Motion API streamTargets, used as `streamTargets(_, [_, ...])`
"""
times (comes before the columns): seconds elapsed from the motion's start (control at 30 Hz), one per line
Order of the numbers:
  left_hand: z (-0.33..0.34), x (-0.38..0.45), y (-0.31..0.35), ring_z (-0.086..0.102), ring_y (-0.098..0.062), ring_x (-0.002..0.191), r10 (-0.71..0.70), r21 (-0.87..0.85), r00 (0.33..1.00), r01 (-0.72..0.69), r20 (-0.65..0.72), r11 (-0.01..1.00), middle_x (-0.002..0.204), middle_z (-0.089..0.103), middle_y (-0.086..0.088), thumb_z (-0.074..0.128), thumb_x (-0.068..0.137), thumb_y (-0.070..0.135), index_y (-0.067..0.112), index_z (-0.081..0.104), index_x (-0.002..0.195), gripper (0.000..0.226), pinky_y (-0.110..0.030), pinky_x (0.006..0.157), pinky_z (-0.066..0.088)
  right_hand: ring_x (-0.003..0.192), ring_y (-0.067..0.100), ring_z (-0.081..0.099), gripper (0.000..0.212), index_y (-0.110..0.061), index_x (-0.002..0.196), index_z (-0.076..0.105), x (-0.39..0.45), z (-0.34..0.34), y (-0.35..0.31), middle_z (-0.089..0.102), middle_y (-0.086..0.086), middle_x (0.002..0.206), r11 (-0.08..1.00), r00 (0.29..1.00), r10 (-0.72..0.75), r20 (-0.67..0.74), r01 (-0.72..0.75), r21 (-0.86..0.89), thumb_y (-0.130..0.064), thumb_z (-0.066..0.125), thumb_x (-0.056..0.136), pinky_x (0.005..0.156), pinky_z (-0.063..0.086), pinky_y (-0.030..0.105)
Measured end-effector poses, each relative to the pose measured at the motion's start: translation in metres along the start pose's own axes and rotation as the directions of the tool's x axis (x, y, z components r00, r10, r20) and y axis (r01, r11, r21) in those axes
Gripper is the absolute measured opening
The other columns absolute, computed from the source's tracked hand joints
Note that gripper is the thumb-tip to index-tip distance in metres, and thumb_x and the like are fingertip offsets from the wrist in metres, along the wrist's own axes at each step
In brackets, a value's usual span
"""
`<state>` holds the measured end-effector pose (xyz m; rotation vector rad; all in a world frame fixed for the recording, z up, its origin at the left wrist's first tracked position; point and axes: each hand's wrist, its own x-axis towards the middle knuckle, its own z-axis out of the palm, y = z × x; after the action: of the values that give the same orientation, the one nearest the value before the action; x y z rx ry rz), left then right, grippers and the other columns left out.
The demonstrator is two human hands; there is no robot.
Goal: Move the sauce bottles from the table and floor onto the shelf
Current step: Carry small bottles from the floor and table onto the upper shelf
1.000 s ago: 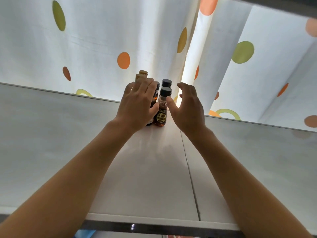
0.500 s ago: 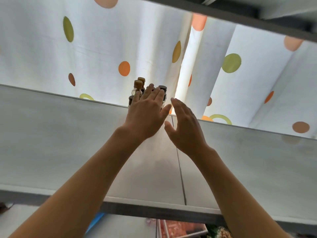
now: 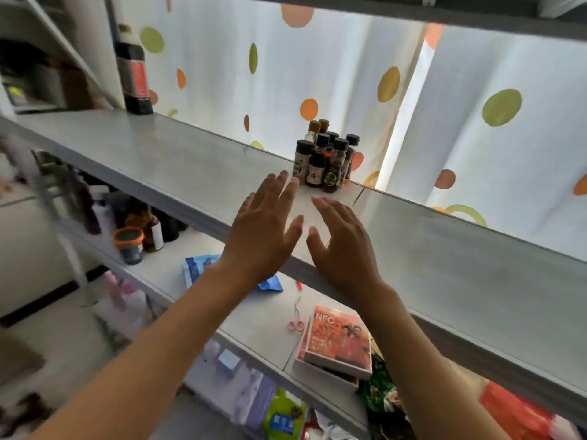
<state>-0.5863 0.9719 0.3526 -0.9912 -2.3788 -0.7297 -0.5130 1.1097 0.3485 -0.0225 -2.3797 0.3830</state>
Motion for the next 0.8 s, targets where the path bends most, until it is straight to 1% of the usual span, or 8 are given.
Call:
streamTargets(0.17, [-0.033,-0.075,-0.033,0.016,-0.021,0.148,-0.135,0.091,0.989,0.14,-0.058,0.986,0.16,0.022,-0.005,0.028,0.095,0.045,0.015,0.025,0.152,0.064,-0.044,0.117,0.022,0.134,0.029,0.048,0.054,-0.009,0.143,0.048,-0.024,0.032,-0.054,0.051,0.011,0.146,0.985,0.986,-0.103,0.134,0.083,0.149,-0.017,0.064,0.092,0.11,0.042,0.047])
streamTargets(0.3, [-0.063,-0.132,-0.062,0.023,-0.026,0.146,-0.235,0.187,0.969,0.245,-0.074,0.951,0.156,0.03,-0.011,0.038,0.095,0.037,0.009,0.033,0.149,0.061,-0.048,0.116,0.025,0.141,0.029,0.04,0.054,-0.01,0.144,0.048,-0.047,0.067,-0.111,0.042,0.011,0.154,0.958,0.951,-0.233,0.205,0.188,0.215,-0.019,0.063,0.093,0.114,0.031,0.04])
streamTargets(0.4, [-0.089,-0.174,-0.086,0.019,-0.023,0.148,-0.336,0.275,0.94,0.338,-0.058,0.9,0.158,0.026,-0.01,0.026,0.098,0.04,0.008,0.029,0.151,0.062,-0.046,0.119,0.02,0.143,0.03,0.035,0.061,-0.008,0.147,0.044,-0.06,0.088,-0.159,0.035,0.015,0.157,0.941,0.928,-0.298,0.225,0.245,0.235,-0.02,0.065,0.09,0.115,0.03,0.043])
streamTargets(0.5, [-0.118,-0.224,-0.106,0.02,-0.024,0.147,-0.402,0.277,0.913,0.406,-0.072,0.871,0.157,0.027,-0.012,0.022,0.1,0.037,0.005,0.029,0.15,0.06,-0.049,0.117,0.023,0.145,0.027,0.032,0.062,-0.01,0.149,0.041,-0.075,0.102,-0.207,0.031,0.013,0.159,0.923,0.902,-0.34,0.267,0.265,0.28,-0.022,0.063,0.092,0.116,0.023,0.035])
streamTargets(0.6, [-0.151,-0.286,-0.123,0.033,-0.032,0.141,-0.45,0.327,0.886,0.461,-0.115,0.825,0.15,0.039,-0.018,0.026,0.1,0.034,-0.001,0.039,0.144,0.057,-0.055,0.111,0.033,0.149,0.022,0.024,0.062,-0.015,0.152,0.035,-0.099,0.115,-0.264,0.024,0.007,0.162,0.881,0.844,-0.421,0.333,0.293,0.372,-0.025,0.056,0.095,0.121,0.02,0.035])
streamTargets(0.67, [-0.173,-0.332,-0.132,0.034,-0.031,0.141,-0.498,0.361,0.858,0.508,-0.13,0.782,0.15,0.04,-0.018,0.029,0.1,0.032,-0.001,0.039,0.144,0.056,-0.055,0.109,0.035,0.151,0.016,0.015,0.064,-0.016,0.155,0.029,-0.121,0.122,-0.306,0.019,0.004,0.164,0.855,0.801,-0.471,0.369,0.311,0.414,-0.026,0.054,0.097,0.123,0.012,0.031])
streamTargets(0.73, [-0.198,-0.387,-0.142,0.029,-0.028,0.144,-0.558,0.367,0.814,0.575,-0.161,0.732,0.153,0.035,-0.016,0.027,0.1,0.034,0.0,0.035,0.146,0.057,-0.052,0.113,0.031,0.151,0.009,0.007,0.067,-0.017,0.156,0.025,-0.149,0.13,-0.355,0.015,0.002,0.165,0.818,0.739,-0.534,0.411,0.328,0.472,-0.024,0.054,0.097,0.119,-0.002,0.019])
streamTargets(0.8, [-0.222,-0.435,-0.152,0.019,-0.023,0.147,-0.614,0.364,0.759,0.647,-0.218,0.67,0.157,0.027,-0.012,0.023,0.101,0.037,0.003,0.028,0.149,0.059,-0.046,0.118,0.022,0.151,0.013,0.011,0.067,-0.015,0.156,0.024,-0.175,0.137,-0.396,0.017,0.003,0.164,0.777,0.675,-0.599,0.43,0.362,0.515,-0.023,0.054,0.096,0.12,0.001,0.021])
